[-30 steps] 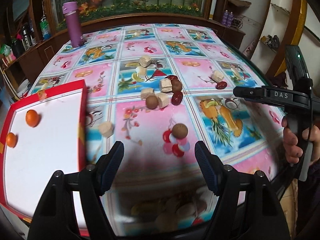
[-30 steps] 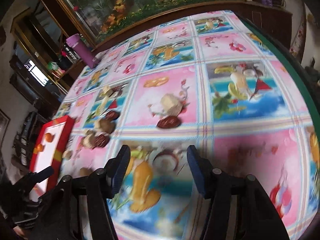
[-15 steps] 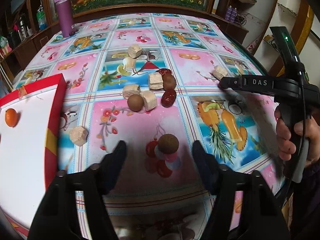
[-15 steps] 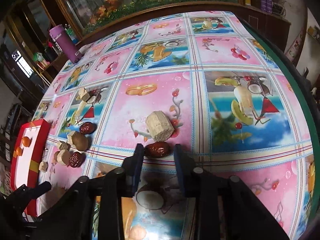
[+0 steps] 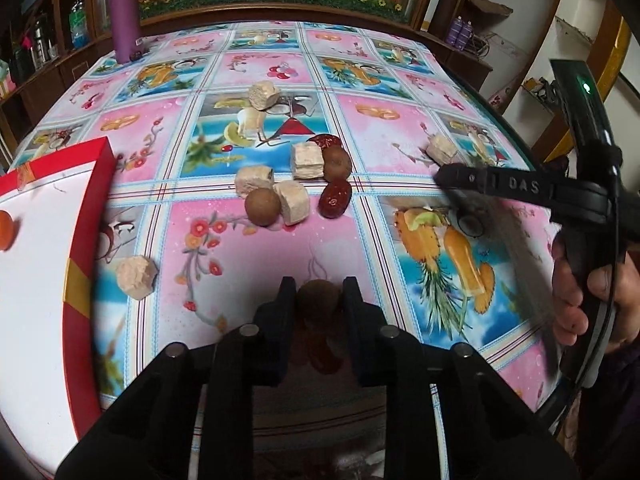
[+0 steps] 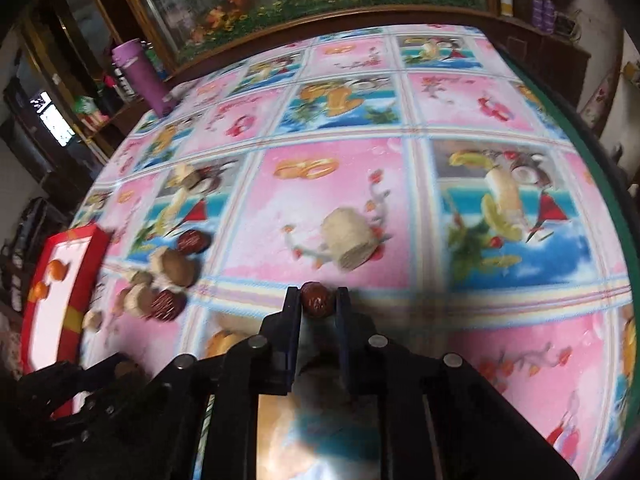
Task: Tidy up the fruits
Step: 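Carry the date and brown fruit to the white tray and release them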
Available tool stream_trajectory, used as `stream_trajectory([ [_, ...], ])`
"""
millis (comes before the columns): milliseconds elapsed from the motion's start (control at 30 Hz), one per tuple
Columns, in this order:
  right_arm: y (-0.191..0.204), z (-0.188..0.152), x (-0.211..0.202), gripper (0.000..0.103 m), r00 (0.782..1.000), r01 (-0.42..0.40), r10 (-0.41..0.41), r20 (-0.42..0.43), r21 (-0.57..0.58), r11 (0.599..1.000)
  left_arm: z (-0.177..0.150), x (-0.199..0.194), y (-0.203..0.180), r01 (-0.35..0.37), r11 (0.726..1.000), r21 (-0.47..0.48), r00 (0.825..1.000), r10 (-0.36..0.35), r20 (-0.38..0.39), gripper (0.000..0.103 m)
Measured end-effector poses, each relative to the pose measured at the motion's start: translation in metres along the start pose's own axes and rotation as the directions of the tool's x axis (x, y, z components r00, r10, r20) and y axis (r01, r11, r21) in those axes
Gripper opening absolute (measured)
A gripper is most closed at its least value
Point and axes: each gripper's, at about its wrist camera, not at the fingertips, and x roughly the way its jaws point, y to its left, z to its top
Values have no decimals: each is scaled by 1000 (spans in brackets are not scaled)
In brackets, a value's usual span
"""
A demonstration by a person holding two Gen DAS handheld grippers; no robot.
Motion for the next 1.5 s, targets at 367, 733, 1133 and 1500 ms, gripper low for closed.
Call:
stream_trajectory([
  [367, 80, -31, -30, 15, 987, -158, 160, -1, -134, 978, -19, -62, 17, -37, 999, -12, 994, 38, 105, 25],
  [733, 224, -41, -11, 15, 935, -354, 341, -98, -294, 888, -47, -128, 121, -245, 952, -181, 944, 277, 177, 25],
  [1133, 326, -45, 42, 15, 936, -350, 312, -163, -353, 868, -68, -138, 220, -431, 836, -339, 859, 495, 128, 26],
  [1500, 346, -53, 61, 15, 953, -296, 247, -177, -358, 886, -71, -128, 252, -441, 807, -393, 854, 511, 92, 26],
])
